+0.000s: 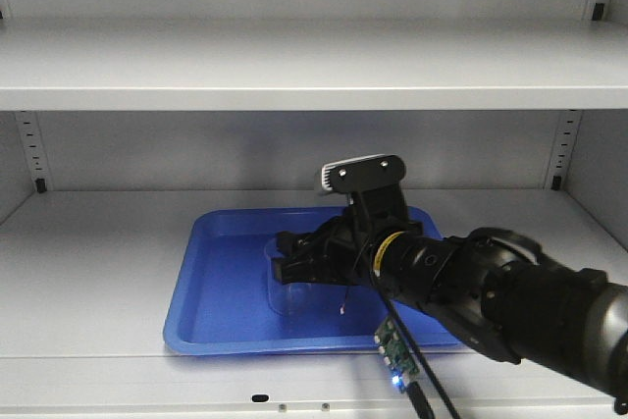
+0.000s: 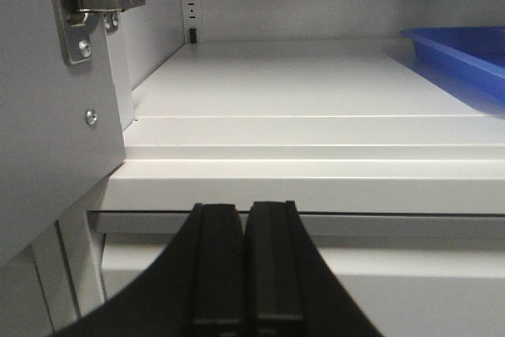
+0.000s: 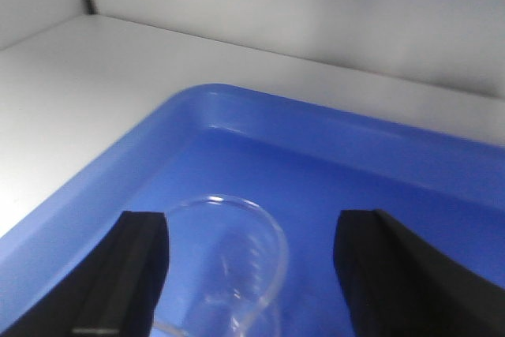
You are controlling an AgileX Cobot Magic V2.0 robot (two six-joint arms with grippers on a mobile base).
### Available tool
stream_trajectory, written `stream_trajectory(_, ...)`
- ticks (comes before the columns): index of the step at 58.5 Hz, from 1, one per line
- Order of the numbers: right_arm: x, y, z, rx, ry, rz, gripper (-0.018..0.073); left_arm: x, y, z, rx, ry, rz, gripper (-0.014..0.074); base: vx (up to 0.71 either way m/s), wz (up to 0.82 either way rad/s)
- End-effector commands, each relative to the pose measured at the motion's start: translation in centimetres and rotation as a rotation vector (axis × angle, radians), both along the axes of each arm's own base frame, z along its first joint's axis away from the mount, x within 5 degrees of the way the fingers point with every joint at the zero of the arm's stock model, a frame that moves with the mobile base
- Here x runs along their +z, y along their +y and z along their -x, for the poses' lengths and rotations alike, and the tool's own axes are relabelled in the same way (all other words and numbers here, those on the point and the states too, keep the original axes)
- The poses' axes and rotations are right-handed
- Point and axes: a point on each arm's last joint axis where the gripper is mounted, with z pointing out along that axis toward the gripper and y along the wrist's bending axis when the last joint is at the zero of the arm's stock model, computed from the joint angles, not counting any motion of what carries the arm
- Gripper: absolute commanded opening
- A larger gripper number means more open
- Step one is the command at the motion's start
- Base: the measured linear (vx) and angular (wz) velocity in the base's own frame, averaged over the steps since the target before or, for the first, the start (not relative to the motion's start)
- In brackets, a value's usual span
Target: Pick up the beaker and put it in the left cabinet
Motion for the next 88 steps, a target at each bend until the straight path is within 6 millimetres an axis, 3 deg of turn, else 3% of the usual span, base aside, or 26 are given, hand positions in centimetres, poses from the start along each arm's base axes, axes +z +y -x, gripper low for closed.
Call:
stream_trajectory(1, 4.5, -1.2, 1.1, -0.020, -0.087, -0.076, 0.0473, 1.4, 0.1, 0.2, 0.011, -0.114, -0.001, -0.0006, 0.00, 0.00)
stream_trajectory(17, 6.2, -4.2, 2.2, -0.098, -0.087, -0.090, 0.0400, 1.4, 0.1, 0.2, 0.011, -0.114, -0.001, -0.0006, 0.00, 0.00)
stream_trajectory(26, 4.4, -7.7, 4.1, -0.186, -0.004, -0.149, 0.0354, 1.4, 0.1, 0.2, 0.011, -0.114, -0.001, -0.0006, 0.00, 0.00)
stream_trajectory(30, 3.4, -9.9, 5.5, -0.218, -0.007, -0.132, 0.0331, 1.4, 0.1, 0.2, 0.011, -0.114, -0.001, -0.0006, 0.00, 0.00)
stream_trajectory(43, 2.8, -16.0, 11.4, -0.313, -0.129, 0.006, 0.0242, 1.4, 0.1, 0.2, 0.011, -0.114, -0.001, -0.0006, 0.00, 0.00)
stream_trajectory(55, 2.2, -19.7, 16.7, -0.423, -0.244, 0.122, 0.0123, 1.4, 0.1, 0.2, 0.011, -0.114, -0.001, -0.0006, 0.00, 0.00)
stream_trajectory(67, -0.7, -20.9, 21.4, -0.460, -0.311, 0.247, -0.0013, 1.4, 0.1, 0.2, 0.011, -0.114, -0.001, -0.0006, 0.00, 0.00)
stream_trajectory(79, -5.5, -21.0, 25.8, -0.468, -0.358, 0.216, -0.0009, 1.4, 0.1, 0.2, 0.011, -0.114, -0.001, -0.0006, 0.00, 0.00)
stream_trajectory(88, -8.8, -20.9, 28.4, -0.476, -0.503, 0.166, -0.0008, 1.4, 0.1, 0.2, 0.011, -0.114, -0.001, -0.0006, 0.00, 0.00)
